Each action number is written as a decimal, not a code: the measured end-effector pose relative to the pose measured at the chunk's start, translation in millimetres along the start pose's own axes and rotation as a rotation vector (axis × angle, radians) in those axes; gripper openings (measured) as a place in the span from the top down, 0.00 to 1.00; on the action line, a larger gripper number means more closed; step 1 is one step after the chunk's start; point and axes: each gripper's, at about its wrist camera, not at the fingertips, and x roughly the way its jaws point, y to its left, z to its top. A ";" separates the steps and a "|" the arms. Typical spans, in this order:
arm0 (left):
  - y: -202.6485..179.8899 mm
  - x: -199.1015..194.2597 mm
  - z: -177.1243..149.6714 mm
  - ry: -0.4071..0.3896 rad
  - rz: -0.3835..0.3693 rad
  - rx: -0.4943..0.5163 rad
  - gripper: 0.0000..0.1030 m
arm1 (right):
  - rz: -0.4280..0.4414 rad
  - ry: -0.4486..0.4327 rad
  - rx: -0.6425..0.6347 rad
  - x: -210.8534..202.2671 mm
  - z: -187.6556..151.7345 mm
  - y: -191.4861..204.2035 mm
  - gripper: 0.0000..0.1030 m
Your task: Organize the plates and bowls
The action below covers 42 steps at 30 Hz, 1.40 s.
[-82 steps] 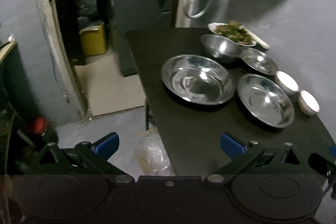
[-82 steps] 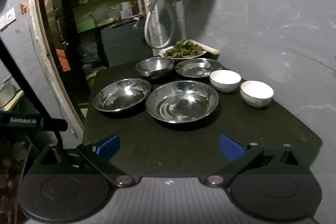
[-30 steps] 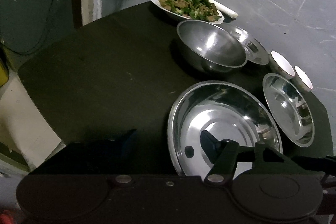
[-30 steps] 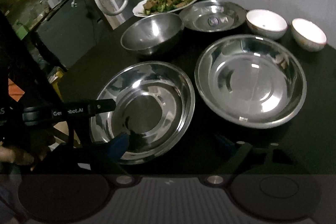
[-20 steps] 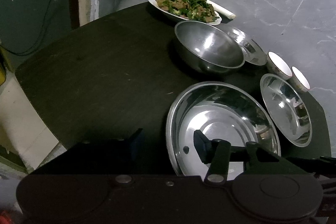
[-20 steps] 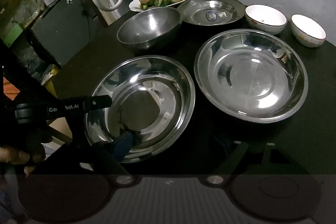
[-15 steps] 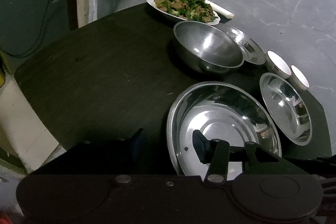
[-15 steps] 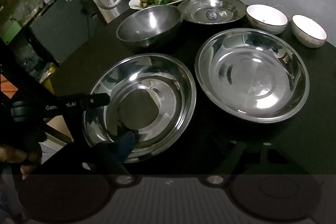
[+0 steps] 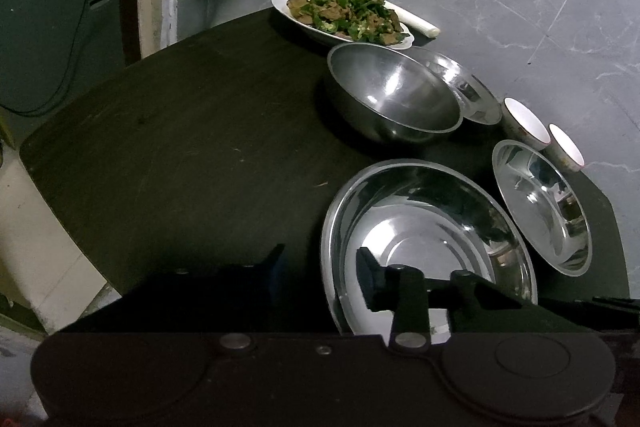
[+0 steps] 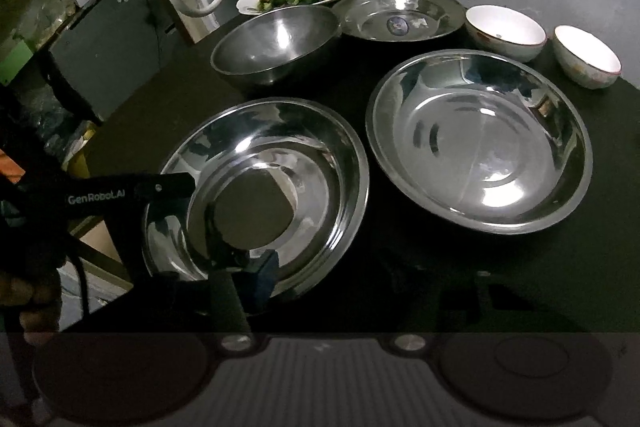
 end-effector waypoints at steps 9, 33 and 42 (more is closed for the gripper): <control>-2.3 0.3 -3.8 0.018 -0.022 -0.026 0.91 | 0.029 -0.033 0.002 2.1 0.5 -5.1 0.76; -121.4 -15.9 17.9 -0.145 -0.035 0.018 0.91 | 0.063 -0.195 -0.031 -68.0 16.5 -69.4 0.78; -178.5 25.9 18.0 -0.124 -0.010 0.048 0.91 | -0.039 -0.166 -0.003 -70.2 33.8 -130.1 0.78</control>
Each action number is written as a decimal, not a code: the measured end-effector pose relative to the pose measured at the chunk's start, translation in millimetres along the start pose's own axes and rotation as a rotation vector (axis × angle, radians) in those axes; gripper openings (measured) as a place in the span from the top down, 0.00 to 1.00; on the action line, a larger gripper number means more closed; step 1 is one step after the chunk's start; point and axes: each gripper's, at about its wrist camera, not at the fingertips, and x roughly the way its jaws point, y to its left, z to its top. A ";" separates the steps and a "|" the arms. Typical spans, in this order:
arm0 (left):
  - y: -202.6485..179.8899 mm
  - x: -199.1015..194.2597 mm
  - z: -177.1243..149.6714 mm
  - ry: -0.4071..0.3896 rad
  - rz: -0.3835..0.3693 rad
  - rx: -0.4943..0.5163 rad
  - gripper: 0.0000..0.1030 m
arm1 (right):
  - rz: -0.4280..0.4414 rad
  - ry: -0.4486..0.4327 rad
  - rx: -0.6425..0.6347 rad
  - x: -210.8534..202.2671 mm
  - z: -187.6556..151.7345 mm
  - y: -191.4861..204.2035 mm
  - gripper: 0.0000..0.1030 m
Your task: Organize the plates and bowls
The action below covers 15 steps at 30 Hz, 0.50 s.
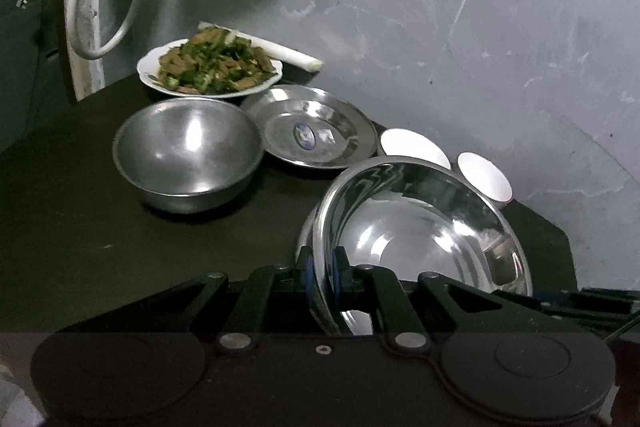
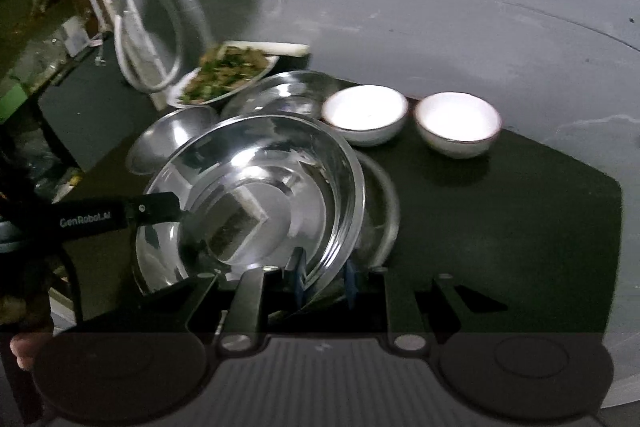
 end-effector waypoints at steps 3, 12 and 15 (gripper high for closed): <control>-7.4 6.5 -0.8 0.003 0.027 0.003 0.90 | -0.013 0.011 -0.011 6.9 3.6 -13.0 0.78; -18.9 14.2 -2.7 0.022 0.127 0.024 0.87 | -0.018 0.046 -0.071 21.6 8.0 -18.9 0.77; -21.4 14.9 -3.0 0.019 0.144 0.027 0.87 | -0.023 0.062 -0.087 25.9 7.6 -16.8 0.77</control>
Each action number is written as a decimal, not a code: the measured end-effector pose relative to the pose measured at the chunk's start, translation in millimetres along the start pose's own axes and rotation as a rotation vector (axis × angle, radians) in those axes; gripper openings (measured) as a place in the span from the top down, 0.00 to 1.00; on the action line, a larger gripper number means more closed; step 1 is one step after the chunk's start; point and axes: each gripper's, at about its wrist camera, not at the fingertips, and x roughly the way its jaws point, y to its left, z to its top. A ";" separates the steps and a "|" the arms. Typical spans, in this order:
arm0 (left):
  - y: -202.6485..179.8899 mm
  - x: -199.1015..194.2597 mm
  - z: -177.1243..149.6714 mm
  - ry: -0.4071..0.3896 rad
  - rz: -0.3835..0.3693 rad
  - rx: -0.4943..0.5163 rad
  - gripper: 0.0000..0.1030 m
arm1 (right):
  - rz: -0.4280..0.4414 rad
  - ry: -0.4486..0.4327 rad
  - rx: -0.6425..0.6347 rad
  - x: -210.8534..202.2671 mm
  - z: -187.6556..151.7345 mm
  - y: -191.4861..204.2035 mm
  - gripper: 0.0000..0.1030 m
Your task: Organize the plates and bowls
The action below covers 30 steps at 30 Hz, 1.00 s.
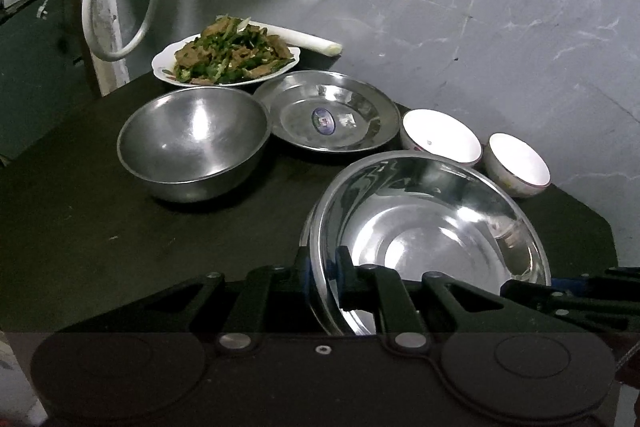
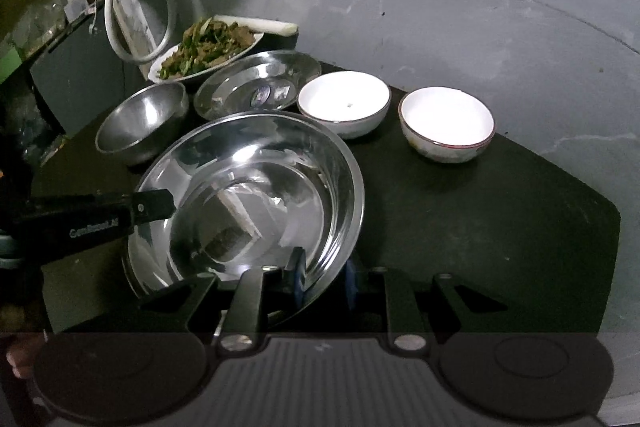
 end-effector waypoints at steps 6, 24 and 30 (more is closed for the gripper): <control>-9.5 2.9 2.9 0.008 0.038 0.026 0.86 | -0.014 0.008 -0.033 6.5 1.7 1.8 0.75; -7.2 7.7 2.6 0.028 0.032 0.052 0.77 | -0.074 0.005 -0.103 14.9 -1.3 16.1 0.65; 1.6 1.3 0.3 0.019 -0.031 0.070 0.44 | -0.112 -0.002 -0.077 12.6 -6.2 21.8 0.53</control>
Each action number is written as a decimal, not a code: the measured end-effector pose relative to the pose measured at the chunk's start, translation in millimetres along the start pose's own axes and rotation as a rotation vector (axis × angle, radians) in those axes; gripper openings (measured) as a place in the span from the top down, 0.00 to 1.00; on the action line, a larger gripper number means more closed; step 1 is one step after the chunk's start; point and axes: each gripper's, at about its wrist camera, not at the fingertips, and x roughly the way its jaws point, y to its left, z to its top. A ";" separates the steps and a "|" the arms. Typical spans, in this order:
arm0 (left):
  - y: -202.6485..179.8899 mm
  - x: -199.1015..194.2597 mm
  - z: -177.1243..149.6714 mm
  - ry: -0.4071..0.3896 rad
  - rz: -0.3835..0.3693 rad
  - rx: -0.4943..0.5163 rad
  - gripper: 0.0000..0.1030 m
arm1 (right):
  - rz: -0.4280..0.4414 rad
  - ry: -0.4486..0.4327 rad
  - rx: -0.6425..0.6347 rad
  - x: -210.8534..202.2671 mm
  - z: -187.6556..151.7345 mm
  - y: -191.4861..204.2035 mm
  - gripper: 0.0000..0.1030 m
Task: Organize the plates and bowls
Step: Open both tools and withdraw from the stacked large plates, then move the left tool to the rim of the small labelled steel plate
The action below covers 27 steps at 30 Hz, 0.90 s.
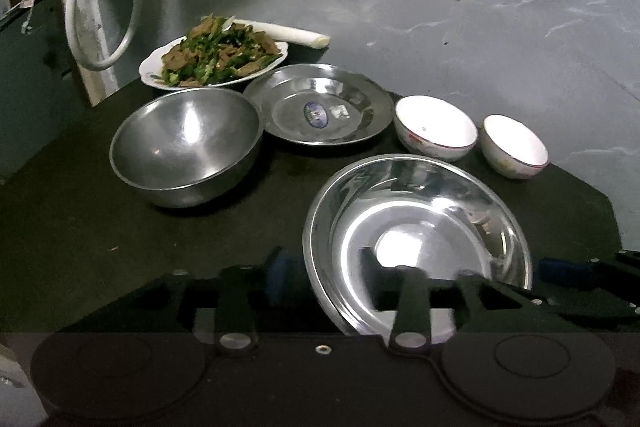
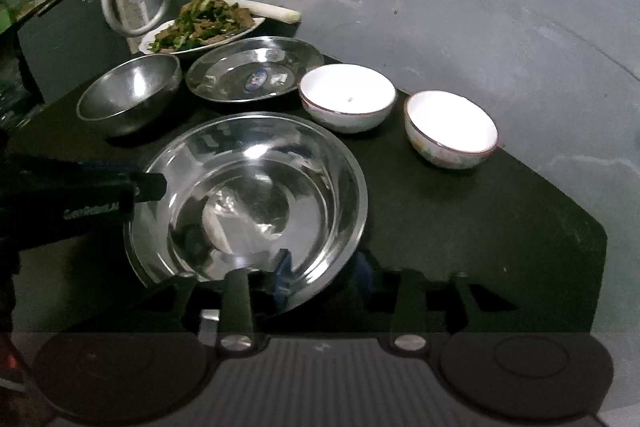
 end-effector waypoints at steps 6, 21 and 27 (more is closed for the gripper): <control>15.0 -24.8 -0.4 -0.063 -0.065 0.018 0.16 | -0.046 -0.055 0.112 -23.8 -11.0 -0.2 0.23; 69.3 -136.7 -19.3 -0.208 -0.029 -0.062 0.01 | -0.013 -0.353 0.227 -147.1 -37.3 13.9 0.00; 84.6 -174.6 -24.4 -0.182 0.036 -0.035 0.01 | 0.042 -0.385 0.284 -167.7 -52.9 13.9 0.00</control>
